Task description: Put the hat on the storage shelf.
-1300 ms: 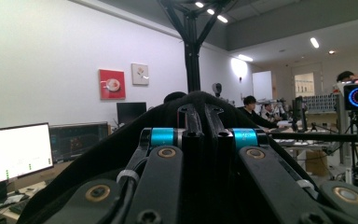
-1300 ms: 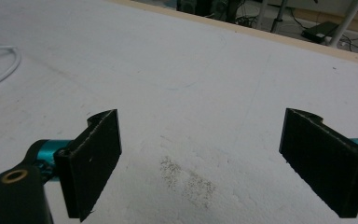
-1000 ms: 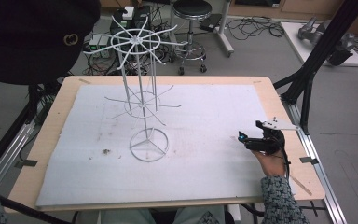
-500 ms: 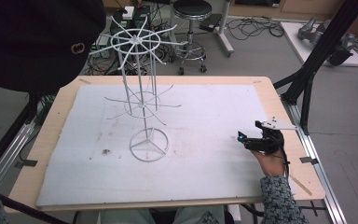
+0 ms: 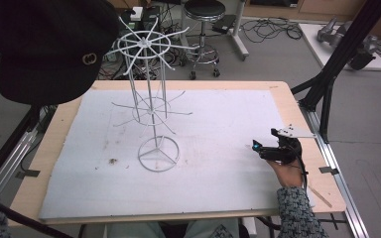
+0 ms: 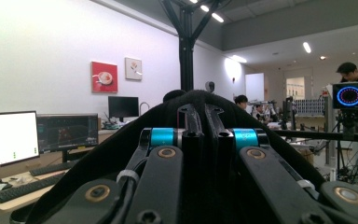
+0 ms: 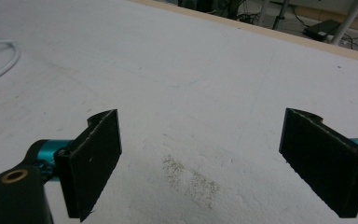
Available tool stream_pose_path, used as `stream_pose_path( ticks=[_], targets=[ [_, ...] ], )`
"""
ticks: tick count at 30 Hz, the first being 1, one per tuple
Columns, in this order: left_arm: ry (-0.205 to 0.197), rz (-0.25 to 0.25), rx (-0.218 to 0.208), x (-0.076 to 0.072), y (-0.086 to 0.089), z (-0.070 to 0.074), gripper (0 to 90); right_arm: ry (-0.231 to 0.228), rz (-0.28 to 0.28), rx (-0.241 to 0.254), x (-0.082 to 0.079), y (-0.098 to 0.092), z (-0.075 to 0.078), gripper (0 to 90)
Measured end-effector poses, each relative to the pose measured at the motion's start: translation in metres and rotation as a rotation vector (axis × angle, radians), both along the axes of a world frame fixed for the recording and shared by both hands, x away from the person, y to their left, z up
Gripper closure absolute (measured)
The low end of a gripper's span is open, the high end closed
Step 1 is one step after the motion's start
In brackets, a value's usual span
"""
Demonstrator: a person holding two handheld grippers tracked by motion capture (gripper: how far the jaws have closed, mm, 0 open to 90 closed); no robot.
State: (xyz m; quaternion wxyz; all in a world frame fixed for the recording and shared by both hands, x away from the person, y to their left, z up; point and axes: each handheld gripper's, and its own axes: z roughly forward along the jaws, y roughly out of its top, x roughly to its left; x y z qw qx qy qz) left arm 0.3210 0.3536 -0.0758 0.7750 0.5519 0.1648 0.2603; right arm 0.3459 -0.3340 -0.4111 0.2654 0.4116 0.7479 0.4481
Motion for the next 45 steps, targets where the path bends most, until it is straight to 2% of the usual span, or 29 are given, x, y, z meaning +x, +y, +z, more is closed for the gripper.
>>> stream_pose_path(
  ticks=[7,12,19,24,25,26,30,45],
  targets=[
    [0.013,0.005,0.013,0.003,0.000,-0.014,85.9,0.003,-0.001,-0.001,0.000,0.001,0.000,11.9],
    [0.010,0.024,0.051,0.002,-0.003,-0.024,85.7,0.007,0.003,-0.006,0.000,0.002,-0.001,11.9],
    [0.023,0.054,0.077,0.002,-0.004,-0.033,85.4,0.005,0.005,-0.004,0.000,0.002,-0.001,11.9],
    [0.031,0.091,0.117,0.002,-0.004,-0.038,85.3,0.006,0.007,-0.004,0.001,0.002,-0.001,11.9],
    [0.034,0.102,0.137,0.002,-0.004,-0.039,85.3,0.005,0.008,-0.006,0.001,0.002,-0.002,11.9],
    [0.034,0.102,0.137,0.002,-0.004,-0.039,85.3,0.008,0.008,-0.005,0.001,0.002,-0.002,11.9],
    [0.041,0.126,0.185,0.003,-0.007,-0.042,85.1,0.007,0.007,-0.006,0.001,0.002,-0.002,11.9],
    [0.061,0.184,0.287,0.004,-0.013,-0.050,84.6,0.005,0.009,-0.006,0.001,0.003,-0.002,11.9]
  ],
)
